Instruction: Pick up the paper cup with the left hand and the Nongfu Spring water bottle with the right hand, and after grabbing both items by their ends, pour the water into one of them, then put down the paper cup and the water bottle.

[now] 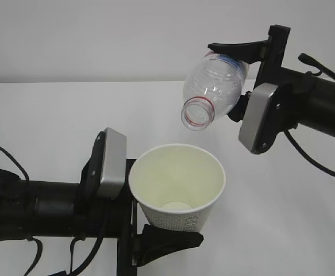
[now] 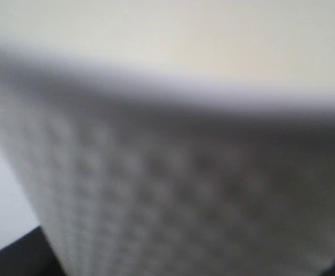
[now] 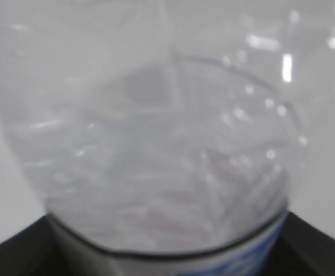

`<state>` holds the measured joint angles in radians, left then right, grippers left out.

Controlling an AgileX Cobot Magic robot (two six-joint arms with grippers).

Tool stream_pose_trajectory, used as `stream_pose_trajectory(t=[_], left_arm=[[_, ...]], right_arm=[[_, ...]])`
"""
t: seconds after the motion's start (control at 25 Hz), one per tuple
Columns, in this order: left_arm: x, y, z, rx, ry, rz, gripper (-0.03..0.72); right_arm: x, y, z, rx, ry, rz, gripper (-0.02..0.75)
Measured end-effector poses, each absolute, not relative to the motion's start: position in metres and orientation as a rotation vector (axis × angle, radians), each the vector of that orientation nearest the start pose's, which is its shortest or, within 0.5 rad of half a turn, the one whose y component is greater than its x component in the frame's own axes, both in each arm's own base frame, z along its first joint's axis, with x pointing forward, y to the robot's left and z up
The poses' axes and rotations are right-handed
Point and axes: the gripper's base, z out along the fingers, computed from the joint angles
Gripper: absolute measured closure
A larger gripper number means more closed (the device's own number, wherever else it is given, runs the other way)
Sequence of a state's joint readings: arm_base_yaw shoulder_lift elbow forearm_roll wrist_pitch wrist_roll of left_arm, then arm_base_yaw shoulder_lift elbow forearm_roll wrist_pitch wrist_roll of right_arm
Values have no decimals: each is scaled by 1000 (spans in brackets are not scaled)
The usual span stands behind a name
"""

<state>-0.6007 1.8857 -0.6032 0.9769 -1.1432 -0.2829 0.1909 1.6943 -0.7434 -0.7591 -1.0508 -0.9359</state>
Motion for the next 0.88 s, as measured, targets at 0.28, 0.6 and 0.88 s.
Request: stream_pose_trajectory(t=[0.28,0.6,0.88], left_arm=[[203,-223,136,1299,1378,-1024,187],[203,-223,136,1299,1378,-1024,187],[203,-223,136,1298,1380,-1025,187]], right_arm=[[309,116,227,-1404,637,-485,217],[309,116,227,-1424,597,-530,217],[309,116,227,-1427,578,-546,217]])
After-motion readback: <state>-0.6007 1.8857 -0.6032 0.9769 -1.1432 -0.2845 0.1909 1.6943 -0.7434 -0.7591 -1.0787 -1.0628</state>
